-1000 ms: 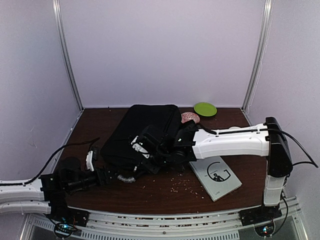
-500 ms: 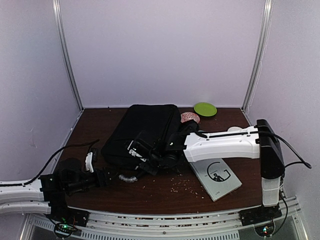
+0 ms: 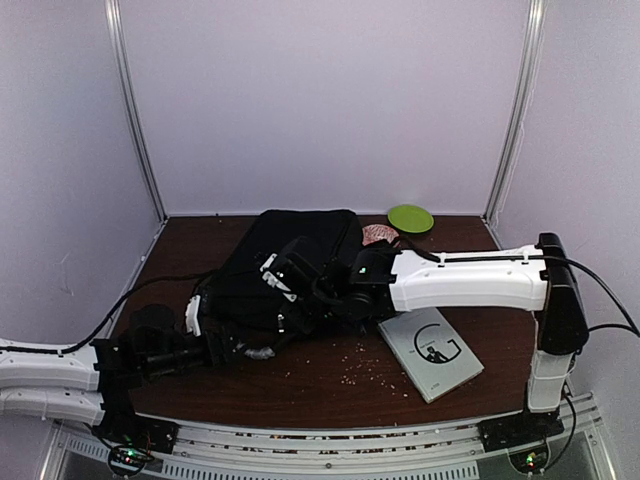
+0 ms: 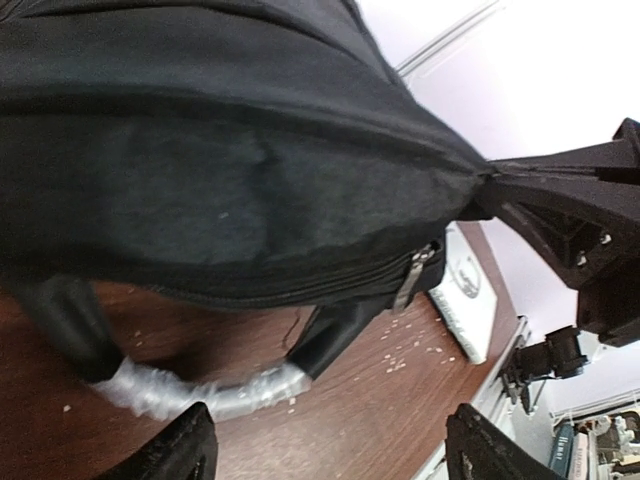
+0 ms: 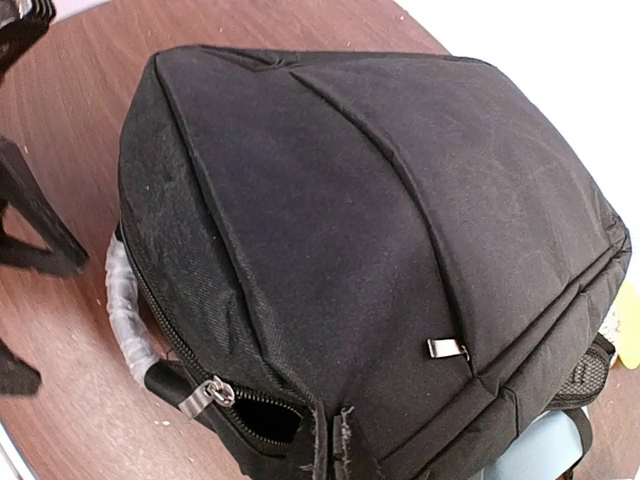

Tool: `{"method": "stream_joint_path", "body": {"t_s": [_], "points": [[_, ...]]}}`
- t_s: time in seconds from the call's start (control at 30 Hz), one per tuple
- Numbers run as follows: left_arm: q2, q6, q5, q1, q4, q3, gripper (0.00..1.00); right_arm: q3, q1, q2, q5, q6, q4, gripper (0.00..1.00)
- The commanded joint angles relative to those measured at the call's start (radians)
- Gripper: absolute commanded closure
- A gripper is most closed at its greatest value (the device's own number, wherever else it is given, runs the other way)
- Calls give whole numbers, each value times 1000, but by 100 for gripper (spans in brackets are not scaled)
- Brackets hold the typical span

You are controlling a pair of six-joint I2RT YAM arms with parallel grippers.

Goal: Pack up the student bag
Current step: Unzip the student bag at the center of the board.

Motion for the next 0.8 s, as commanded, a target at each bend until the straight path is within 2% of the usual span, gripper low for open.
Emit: {"method": "stream_joint_path", "body": {"t_s": [0.0,0.17,0.47,0.77], "points": [[23,12,46,5,123,51,19,-11,2,-64,-20,71,55,100],[91,39,78,5,144,109,19,-7,1,-70,-48,94,58,100],[292,19,180,5,317,158,20,-20,-9,-82,-66,120,56,100],[352,13,172,5,380,145,20,-31,-14,-94,-108,151,77,100]]}}
